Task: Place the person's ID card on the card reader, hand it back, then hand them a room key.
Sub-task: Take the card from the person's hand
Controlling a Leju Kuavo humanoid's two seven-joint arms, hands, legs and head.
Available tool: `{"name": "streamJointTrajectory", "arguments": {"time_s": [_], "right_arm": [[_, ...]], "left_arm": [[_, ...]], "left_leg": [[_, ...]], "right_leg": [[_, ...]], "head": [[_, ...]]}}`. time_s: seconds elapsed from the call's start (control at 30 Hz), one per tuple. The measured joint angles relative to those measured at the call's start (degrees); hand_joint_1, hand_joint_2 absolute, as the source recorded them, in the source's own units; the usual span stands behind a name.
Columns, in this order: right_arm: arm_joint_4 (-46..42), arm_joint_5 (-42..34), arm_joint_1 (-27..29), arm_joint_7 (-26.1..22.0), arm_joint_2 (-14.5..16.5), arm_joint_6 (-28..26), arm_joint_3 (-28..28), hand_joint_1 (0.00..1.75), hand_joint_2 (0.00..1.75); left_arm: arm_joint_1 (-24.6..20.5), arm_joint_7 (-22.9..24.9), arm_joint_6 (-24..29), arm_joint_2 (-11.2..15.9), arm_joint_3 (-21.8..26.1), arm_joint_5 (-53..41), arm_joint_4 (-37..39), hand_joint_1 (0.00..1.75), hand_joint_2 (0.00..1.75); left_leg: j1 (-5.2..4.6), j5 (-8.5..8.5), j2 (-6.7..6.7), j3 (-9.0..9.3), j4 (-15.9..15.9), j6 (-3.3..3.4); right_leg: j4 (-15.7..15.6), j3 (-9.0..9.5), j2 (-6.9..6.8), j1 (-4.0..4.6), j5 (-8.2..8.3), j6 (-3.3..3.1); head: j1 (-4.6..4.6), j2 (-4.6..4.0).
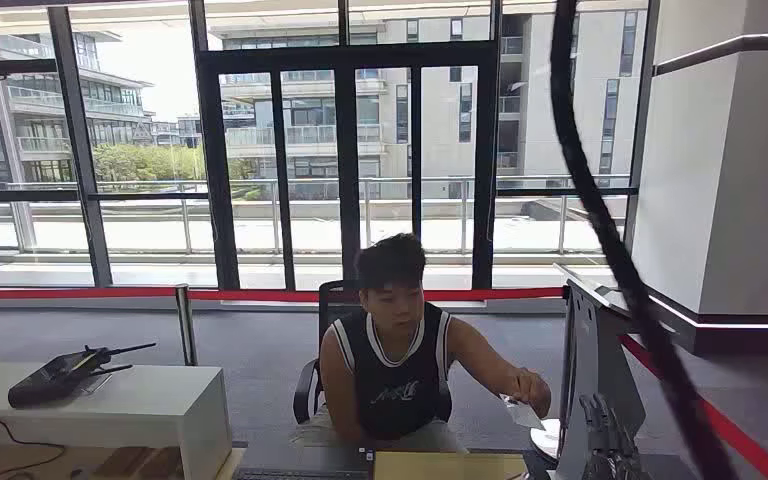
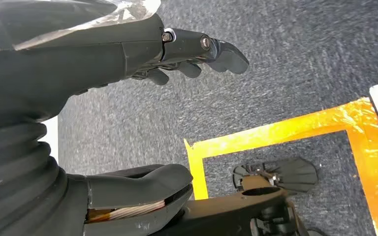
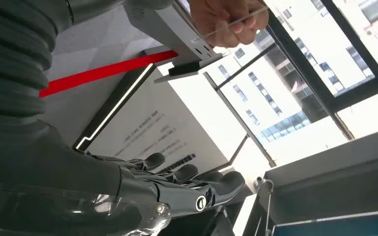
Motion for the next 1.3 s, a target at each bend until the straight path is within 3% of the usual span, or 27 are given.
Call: {"name": "streamJointTrajectory", "arguments": {"time_s": [0.2, 0.47, 0.5, 0.6, 0.63, 1.3], "right_arm": [[6.8, 0.6, -4.8, 3.2, -1.4, 4.1, 5.6, 0.0, 1.75], [15.7, 0.4, -9.6, 4.7, -3.2, 5.2, 11.0, 0.0, 1.75], [16.6, 0.2, -10.0, 4.8, -3.3, 5.1, 11.5, 0.14, 1.75], [18.8, -0.7, -10.9, 4.7, -3.7, 4.9, 12.8, 1.45, 1.75], [19.5, -1.0, -11.1, 4.6, -3.8, 4.8, 13.1, 1.75, 1.75], [25.2, -6.5, -12.7, 1.3, -3.7, 3.3, 17.0, 1.75, 1.75]], "left_arm": [[-0.3, 0.1, -0.4, -0.2, -1.3, -0.8, 0.0, 0.0, 1.75], [-0.6, 0.2, -0.8, -0.2, -2.9, -0.9, 0.0, 0.0, 1.75], [-0.6, 0.2, -0.9, -0.2, -3.0, -0.9, 0.0, 0.0, 1.75], [-0.7, 0.2, -1.1, -0.2, -3.3, -0.9, 0.0, 0.0, 1.75], [-0.7, 0.2, -1.2, -0.2, -3.5, -0.9, 0.0, 0.0, 1.75], [-0.8, 0.2, -1.1, -0.2, -4.5, 0.0, 0.0, 0.0, 1.75]], "left_leg": [[0.0, 0.02, -0.02, -0.09, 0.0, 0.02], [0.0, 0.02, -0.02, -0.13, 0.0, 0.02], [0.0, 0.02, -0.02, -0.13, 0.0, 0.03], [0.0, 0.02, -0.02, -0.13, 0.0, 0.03], [0.0, 0.02, -0.01, -0.13, 0.0, 0.03], [0.0, 0.02, -0.01, -0.13, 0.0, 0.03]], "right_leg": [[0.0, -0.12, 0.0, 0.0, 0.03, -0.01], [0.0, -0.19, 0.0, 0.0, 0.03, -0.02], [0.0, -0.19, 0.0, 0.0, 0.03, -0.02], [0.0, -0.2, 0.01, 0.0, 0.03, -0.02], [0.0, -0.2, 0.01, 0.0, 0.04, -0.02], [0.0, -0.2, 0.02, 0.01, 0.06, -0.03]], "head": [[0.02, 0.0], [0.03, 0.0], [0.03, 0.0], [0.03, 0.0], [0.03, 0.0], [0.06, 0.0]]}}
